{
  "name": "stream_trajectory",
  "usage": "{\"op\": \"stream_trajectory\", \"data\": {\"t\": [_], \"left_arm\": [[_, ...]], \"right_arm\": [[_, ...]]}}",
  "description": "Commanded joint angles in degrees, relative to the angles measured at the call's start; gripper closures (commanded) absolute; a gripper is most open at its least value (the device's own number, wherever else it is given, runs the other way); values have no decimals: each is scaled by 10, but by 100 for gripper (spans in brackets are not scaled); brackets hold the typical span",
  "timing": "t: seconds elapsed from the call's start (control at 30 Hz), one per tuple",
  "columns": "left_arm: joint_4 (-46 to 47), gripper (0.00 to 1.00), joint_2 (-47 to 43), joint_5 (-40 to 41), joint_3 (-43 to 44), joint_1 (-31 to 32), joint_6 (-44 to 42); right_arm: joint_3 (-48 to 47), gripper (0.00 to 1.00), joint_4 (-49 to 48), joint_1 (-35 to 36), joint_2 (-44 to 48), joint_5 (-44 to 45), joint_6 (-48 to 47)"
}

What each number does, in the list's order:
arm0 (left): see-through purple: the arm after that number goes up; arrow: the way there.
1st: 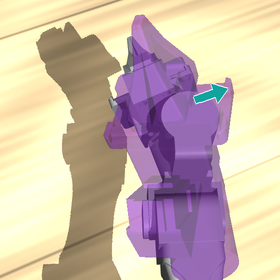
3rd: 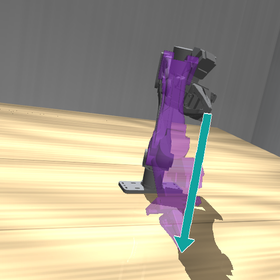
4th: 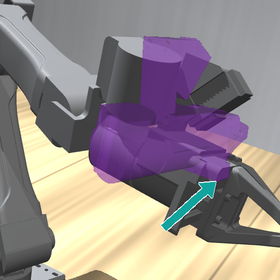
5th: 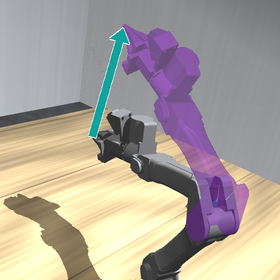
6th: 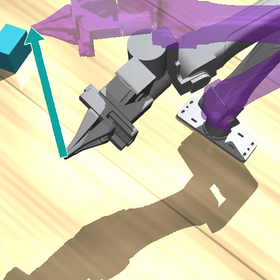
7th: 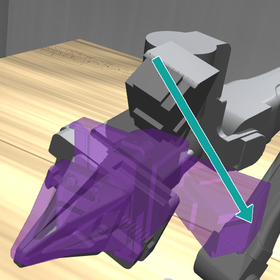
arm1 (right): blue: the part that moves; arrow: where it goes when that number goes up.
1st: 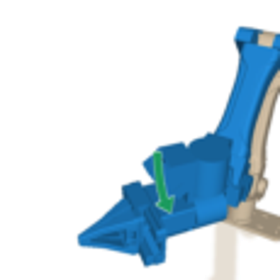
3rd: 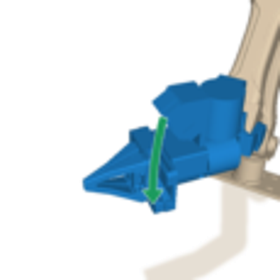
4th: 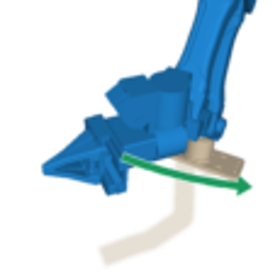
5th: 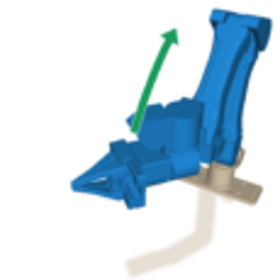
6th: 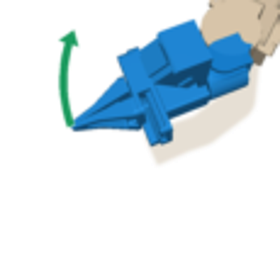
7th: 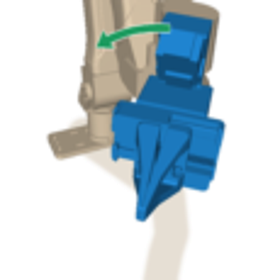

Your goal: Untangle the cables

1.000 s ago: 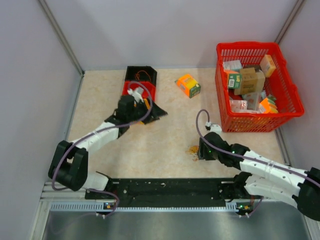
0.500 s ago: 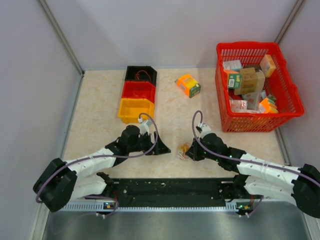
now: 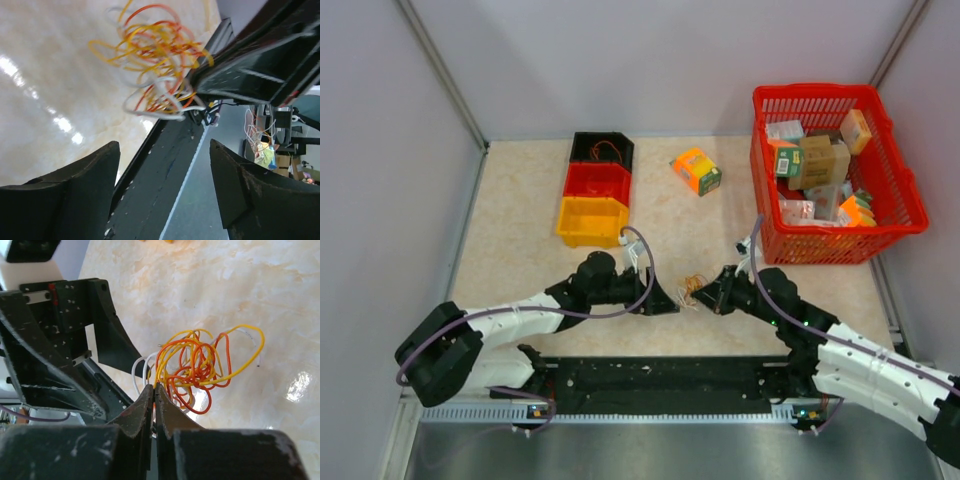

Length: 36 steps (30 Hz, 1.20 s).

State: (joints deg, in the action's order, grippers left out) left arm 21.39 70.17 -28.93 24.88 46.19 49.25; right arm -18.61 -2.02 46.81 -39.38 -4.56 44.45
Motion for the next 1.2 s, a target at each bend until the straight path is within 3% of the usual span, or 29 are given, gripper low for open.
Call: {"op": "stream_trajectory", "data": {"t": [0.0, 0.07, 0.2, 0.3, 0.43, 0.6, 0.8, 1.0, 1.17], "left_arm": [[8, 30, -10, 13, 54, 20, -25], [-5, 34, -7, 20, 67, 21, -33], [-2, 31, 20, 12, 86, 21, -30], [-18, 54, 53, 10, 108, 20, -28], [-35, 66, 63, 29, 116, 20, -34], [-85, 100, 51, 57, 133, 20, -57], [-262, 100, -41, 234, 176, 17, -147], [-381, 100, -159, 452, 233, 15, -178], [-401, 100, -209, 493, 288, 14, -227]], "right_arm": [[-4, 100, -13, -8, 14, -26, 11], [-5, 100, -11, -8, 19, -27, 11], [-4, 100, -11, -8, 30, -31, 12], [-4, 100, -5, -8, 35, -27, 12], [-2, 100, 4, -8, 47, -23, 10], [-5, 100, 44, -8, 55, 0, -1], [-20, 100, 208, -8, 64, 196, 40], [-18, 100, 311, -8, 66, 299, 90], [-26, 100, 341, -8, 54, 325, 110]]}}
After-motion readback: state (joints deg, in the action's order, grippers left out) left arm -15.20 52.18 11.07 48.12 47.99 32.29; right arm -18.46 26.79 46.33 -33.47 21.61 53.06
